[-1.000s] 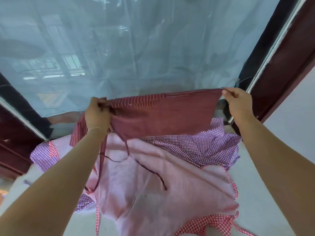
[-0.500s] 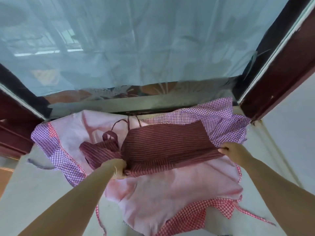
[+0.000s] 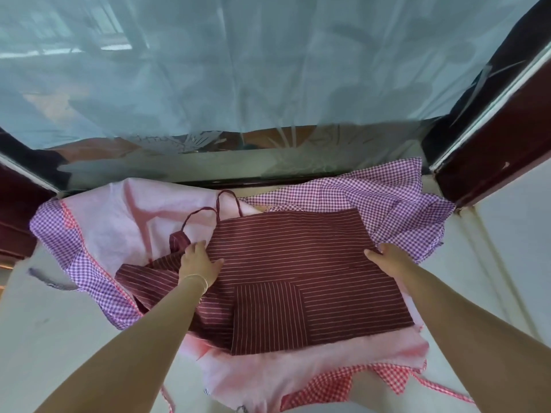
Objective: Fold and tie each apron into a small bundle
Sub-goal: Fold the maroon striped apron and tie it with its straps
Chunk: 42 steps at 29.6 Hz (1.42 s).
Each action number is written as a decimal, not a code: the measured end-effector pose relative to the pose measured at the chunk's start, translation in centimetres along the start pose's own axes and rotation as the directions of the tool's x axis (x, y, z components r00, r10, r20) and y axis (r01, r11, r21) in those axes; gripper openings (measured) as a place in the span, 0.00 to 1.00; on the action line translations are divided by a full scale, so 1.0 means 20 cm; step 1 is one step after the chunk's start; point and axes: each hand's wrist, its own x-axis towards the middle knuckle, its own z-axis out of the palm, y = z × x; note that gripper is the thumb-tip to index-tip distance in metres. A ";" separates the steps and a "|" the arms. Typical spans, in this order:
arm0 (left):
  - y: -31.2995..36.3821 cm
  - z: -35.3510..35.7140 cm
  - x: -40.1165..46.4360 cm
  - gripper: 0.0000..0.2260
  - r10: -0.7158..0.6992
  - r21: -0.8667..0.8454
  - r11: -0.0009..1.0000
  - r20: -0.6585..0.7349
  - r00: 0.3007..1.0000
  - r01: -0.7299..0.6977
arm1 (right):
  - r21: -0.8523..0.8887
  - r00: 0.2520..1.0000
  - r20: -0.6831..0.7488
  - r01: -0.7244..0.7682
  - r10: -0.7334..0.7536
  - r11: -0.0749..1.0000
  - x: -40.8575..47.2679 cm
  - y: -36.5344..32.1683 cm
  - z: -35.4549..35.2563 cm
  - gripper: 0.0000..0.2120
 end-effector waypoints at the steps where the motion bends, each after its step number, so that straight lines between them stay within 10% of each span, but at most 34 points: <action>1: -0.01 0.00 0.01 0.33 -0.035 0.021 0.999 0.013 0.999 0.034 | 0.002 1.000 0.016 -0.005 0.005 1.000 0.01 -0.01 0.00 0.34; 13: -0.02 0.02 0.19 0.15 -0.038 0.041 0.999 0.292 0.956 0.028 | 0.190 0.987 0.072 -0.155 0.144 0.969 0.21 -0.02 0.01 0.22; 18: 0.06 0.10 0.13 0.17 0.099 -0.026 0.995 0.345 0.933 -0.096 | -0.205 0.883 -0.463 -0.017 -0.082 0.979 0.08 0.04 -0.08 0.18; 24: 0.20 0.22 0.02 0.21 0.227 0.000 0.967 0.463 0.857 -0.256 | -0.094 0.705 -0.702 -0.234 0.102 0.968 0.10 0.12 -0.28 0.25; 27: 0.20 0.25 -0.01 0.28 0.247 0.118 0.925 0.535 0.808 -0.360 | -0.332 0.810 -0.515 0.114 -0.281 0.936 0.03 -0.05 -0.08 0.20; 31: 0.13 0.22 -0.03 0.24 0.242 0.337 0.828 0.507 0.828 -0.448 | -0.410 0.825 0.211 0.562 -0.524 0.719 -0.14 -0.29 0.42 0.20; 37: -0.01 0.08 -0.02 0.20 -0.006 0.691 0.585 0.528 0.849 -0.426 | -0.606 0.894 0.408 0.418 -0.186 0.677 -0.24 -0.41 0.85 0.40; 42: -0.13 -0.15 -0.01 0.15 -0.122 0.555 0.746 0.657 0.744 -0.368 | -0.592 0.925 0.358 0.332 -0.129 0.734 -0.24 -0.46 0.87 0.38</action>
